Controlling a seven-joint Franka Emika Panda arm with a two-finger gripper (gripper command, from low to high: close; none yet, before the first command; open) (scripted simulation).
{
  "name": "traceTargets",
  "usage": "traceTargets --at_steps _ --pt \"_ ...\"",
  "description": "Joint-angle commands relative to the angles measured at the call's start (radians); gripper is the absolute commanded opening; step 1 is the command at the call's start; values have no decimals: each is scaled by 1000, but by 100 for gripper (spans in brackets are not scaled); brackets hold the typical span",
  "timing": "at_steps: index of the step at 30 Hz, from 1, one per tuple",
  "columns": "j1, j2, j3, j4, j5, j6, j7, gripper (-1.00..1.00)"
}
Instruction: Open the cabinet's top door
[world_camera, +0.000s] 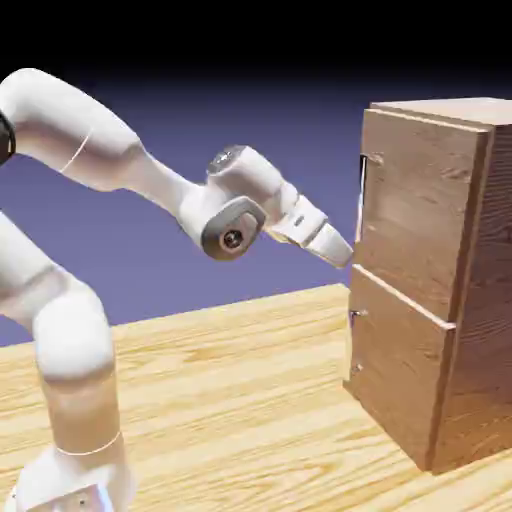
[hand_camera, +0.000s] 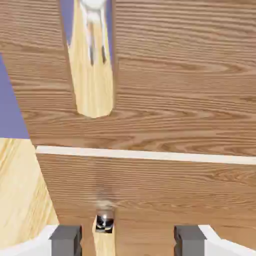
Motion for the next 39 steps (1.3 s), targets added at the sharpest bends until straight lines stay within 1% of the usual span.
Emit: traceTargets --at_steps 1,39 --pt "32 36 -33 3 44 -10 -21 0" --pt "1264 1407 -1277 110 1696 -381 -814 0"
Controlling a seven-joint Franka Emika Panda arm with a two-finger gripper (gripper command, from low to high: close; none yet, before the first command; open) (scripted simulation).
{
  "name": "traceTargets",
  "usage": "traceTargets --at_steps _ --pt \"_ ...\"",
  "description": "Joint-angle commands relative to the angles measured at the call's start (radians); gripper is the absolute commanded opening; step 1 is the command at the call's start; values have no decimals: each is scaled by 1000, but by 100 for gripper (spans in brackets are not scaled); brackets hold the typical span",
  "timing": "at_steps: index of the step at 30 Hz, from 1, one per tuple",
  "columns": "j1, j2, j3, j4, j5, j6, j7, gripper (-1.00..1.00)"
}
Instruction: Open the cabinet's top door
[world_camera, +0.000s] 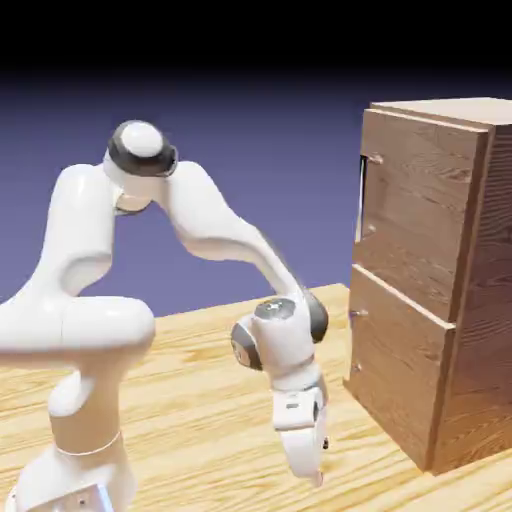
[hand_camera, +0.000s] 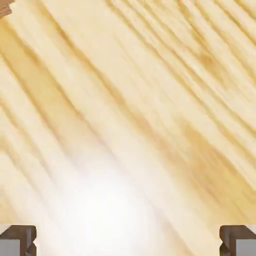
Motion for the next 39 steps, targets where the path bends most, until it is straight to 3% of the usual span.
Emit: traceTargets --at_steps 1,18,24,25,39 --pt "32 36 -33 3 44 -10 -21 0" --pt "575 640 -581 50 772 -173 -370 0" --pt "420 614 -539 188 828 -189 -379 0" --pt "420 614 -539 188 828 -189 -379 -100" --pt "497 555 -737 -124 770 -755 -568 -100"
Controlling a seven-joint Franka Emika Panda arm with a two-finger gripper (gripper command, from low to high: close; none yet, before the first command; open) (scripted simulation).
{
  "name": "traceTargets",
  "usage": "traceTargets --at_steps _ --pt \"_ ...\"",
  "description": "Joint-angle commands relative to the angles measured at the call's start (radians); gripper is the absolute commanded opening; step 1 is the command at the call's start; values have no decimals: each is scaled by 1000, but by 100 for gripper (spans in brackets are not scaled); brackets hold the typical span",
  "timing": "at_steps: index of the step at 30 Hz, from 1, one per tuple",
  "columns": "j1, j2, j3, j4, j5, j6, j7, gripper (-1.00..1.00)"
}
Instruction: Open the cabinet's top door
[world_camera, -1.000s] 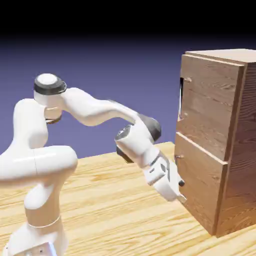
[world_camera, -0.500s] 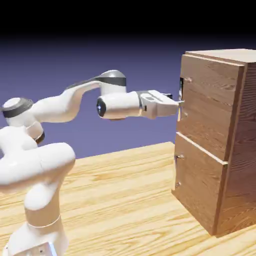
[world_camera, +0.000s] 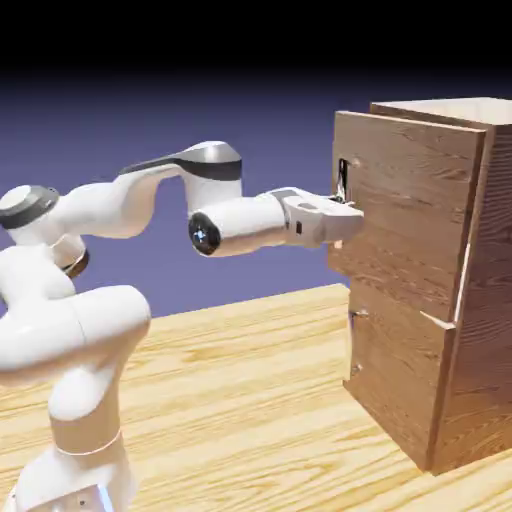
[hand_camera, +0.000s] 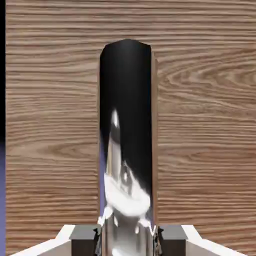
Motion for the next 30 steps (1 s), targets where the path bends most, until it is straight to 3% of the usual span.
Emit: traceTargets --at_steps 1,17,30 --pt "-5 -8 -18 -15 -14 -42 -12 -100" --pt "-285 -247 -260 -70 -344 -738 -247 -100" --pt "-732 -642 -198 215 -829 -1222 -627 -100"
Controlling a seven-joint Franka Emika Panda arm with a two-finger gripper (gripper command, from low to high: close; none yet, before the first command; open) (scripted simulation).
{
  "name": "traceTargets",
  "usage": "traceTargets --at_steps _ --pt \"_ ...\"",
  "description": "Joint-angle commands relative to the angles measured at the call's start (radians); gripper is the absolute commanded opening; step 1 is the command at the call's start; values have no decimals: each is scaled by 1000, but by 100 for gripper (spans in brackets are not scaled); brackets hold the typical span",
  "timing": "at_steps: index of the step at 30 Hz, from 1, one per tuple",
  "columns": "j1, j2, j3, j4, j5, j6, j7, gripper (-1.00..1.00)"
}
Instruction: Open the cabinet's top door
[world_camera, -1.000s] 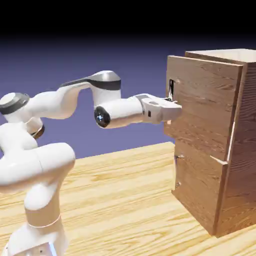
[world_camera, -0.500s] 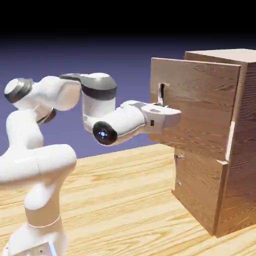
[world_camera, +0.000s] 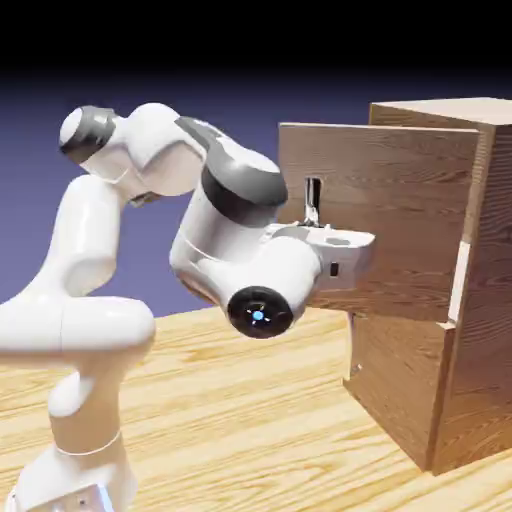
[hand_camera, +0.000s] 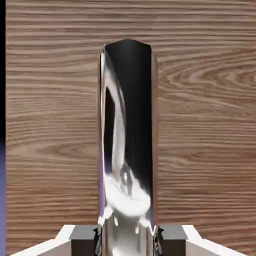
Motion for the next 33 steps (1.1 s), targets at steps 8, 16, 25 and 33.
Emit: traceTargets --at_steps 8,16,25,33 --pt "-249 -285 210 285 -324 -63 -215 -100" --pt "-474 -536 494 489 -532 -6 -256 -100" --pt "-529 -820 664 532 -671 179 -161 -100" --pt "-277 -1109 529 596 -824 324 -40 -100"
